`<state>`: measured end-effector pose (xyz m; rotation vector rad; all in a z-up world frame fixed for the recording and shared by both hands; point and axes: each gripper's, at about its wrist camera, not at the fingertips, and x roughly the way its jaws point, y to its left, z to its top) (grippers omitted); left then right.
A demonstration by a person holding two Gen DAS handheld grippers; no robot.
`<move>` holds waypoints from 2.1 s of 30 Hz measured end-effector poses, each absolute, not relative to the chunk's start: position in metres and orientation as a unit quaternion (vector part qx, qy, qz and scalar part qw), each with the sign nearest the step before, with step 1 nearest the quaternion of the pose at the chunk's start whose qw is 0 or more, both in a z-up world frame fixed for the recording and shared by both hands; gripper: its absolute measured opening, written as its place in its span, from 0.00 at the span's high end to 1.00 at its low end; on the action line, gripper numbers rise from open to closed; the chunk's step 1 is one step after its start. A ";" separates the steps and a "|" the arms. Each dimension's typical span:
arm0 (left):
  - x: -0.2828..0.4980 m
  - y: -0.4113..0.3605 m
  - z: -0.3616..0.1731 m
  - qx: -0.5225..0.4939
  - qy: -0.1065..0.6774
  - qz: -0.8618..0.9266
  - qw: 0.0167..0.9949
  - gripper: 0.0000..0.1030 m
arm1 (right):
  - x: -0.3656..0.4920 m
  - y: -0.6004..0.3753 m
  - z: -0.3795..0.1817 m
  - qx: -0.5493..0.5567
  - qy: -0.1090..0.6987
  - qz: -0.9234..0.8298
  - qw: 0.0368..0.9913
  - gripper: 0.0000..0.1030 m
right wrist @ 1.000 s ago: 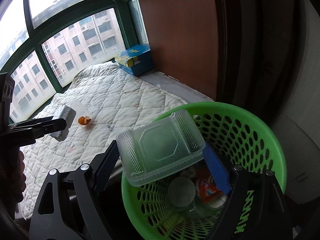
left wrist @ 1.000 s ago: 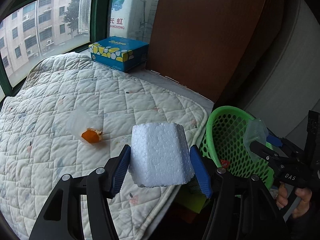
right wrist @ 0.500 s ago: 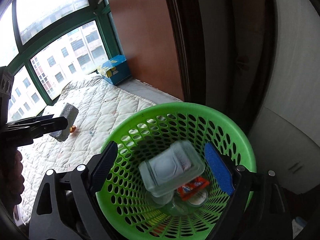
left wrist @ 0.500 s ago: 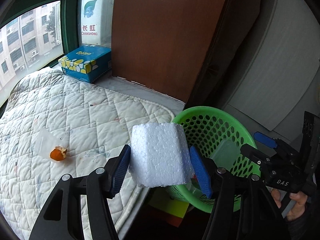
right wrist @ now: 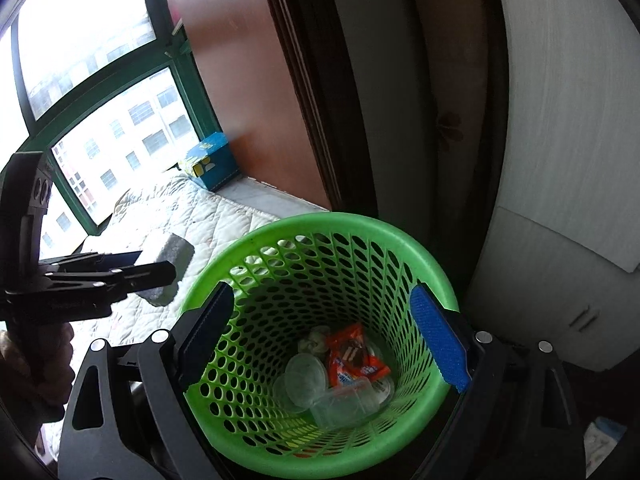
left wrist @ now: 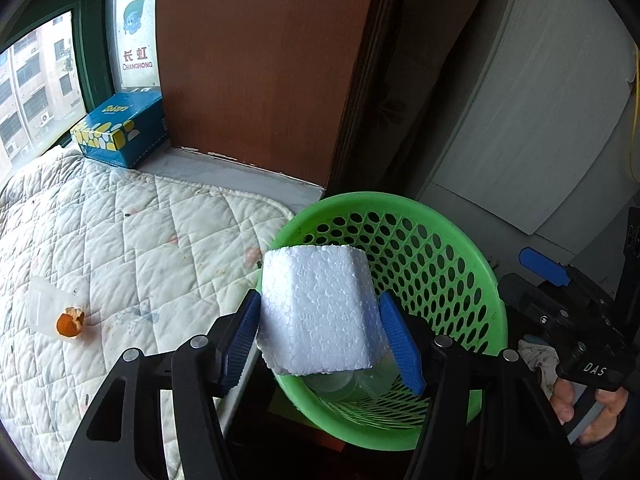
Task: Collect trash
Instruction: 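Drop clear box into green basket with right tool while left drops foam block, then grasp small clear cup with left tool while right grasps orange sponge piece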
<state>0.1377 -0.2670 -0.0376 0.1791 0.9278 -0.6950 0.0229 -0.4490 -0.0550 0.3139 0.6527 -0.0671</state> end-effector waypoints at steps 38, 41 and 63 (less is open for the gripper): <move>0.228 -0.103 -0.036 0.037 0.425 -0.130 0.895 0.28 | 0.060 -0.389 -0.053 0.140 0.334 0.036 0.931 0.14; 0.245 -0.080 -0.043 0.040 0.433 -0.120 0.893 0.21 | 0.068 -0.381 -0.054 0.138 0.338 0.046 0.930 0.14; 0.295 -0.037 -0.106 -0.026 0.512 -0.117 0.850 0.72 | 0.107 -0.339 -0.065 0.136 0.358 0.086 0.920 0.14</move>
